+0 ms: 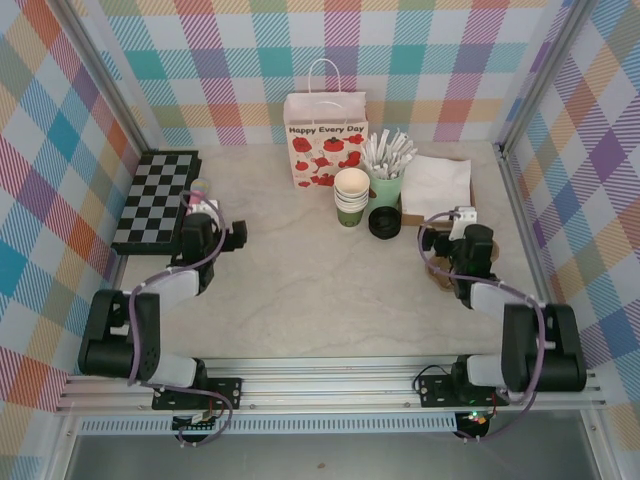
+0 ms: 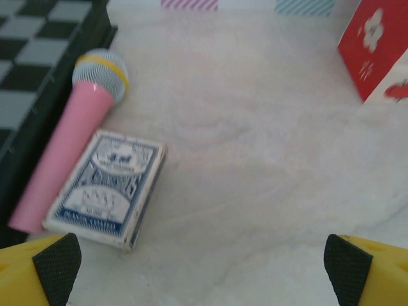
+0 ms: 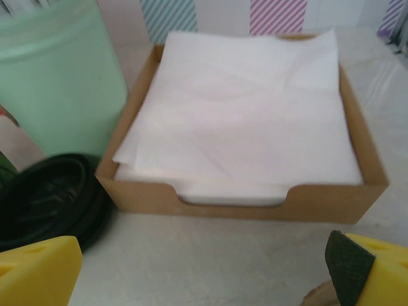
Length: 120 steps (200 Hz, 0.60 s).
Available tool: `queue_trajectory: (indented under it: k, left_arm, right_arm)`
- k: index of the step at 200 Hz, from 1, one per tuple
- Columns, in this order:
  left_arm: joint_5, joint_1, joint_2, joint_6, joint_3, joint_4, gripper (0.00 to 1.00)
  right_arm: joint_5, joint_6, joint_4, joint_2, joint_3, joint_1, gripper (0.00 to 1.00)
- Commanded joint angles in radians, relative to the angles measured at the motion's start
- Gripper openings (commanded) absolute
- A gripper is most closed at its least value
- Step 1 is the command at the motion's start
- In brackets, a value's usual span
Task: Pack the takeout coffee
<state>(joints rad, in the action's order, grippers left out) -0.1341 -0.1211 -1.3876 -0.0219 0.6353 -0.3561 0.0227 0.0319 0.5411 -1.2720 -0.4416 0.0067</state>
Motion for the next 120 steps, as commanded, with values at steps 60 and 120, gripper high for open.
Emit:
queue_trajectory:
  k: [60,120]
  left_arm:
    - [-0.212,-0.321,0.012,0.515,0.528,0.733,1.0]
    - [0.139,-0.423,-0.41,0.603,1.098,1.107,0.81]
  right_arm:
    - [-0.149,0.478,-0.838,0.053,-0.529,0.177,0.94]
    - [0.06,0.805,-1.093,-0.09,-0.726,0.326,0.89]
